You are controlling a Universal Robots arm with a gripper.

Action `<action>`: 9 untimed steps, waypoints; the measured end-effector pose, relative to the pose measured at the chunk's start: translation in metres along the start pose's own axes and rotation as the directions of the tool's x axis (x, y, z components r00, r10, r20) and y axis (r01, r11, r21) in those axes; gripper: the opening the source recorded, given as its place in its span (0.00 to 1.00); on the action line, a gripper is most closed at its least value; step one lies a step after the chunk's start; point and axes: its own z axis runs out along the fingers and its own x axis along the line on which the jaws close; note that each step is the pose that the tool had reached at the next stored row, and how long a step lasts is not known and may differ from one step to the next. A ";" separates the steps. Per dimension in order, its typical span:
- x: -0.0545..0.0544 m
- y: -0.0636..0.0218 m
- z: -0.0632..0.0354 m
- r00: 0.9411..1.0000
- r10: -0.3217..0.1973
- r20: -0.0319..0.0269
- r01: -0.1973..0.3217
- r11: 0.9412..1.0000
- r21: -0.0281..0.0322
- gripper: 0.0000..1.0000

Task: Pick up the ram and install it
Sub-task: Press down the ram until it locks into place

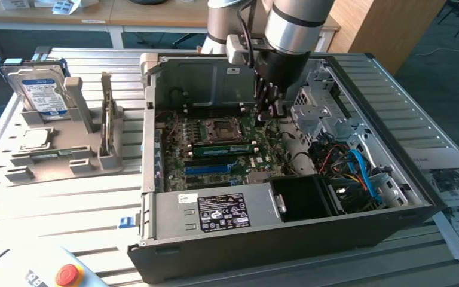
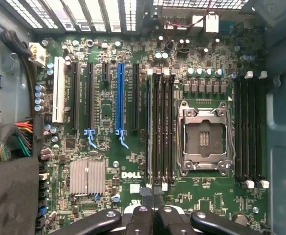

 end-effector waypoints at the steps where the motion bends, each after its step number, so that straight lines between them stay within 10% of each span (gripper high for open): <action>1: 0.000 -0.0001 0.0018 1.000 0.000 0.000 0.000 1.000 0.000 0.10; 9: 0.001 -0.0005 0.0108 1.000 0.000 0.000 0.000 1.000 0.000 0.10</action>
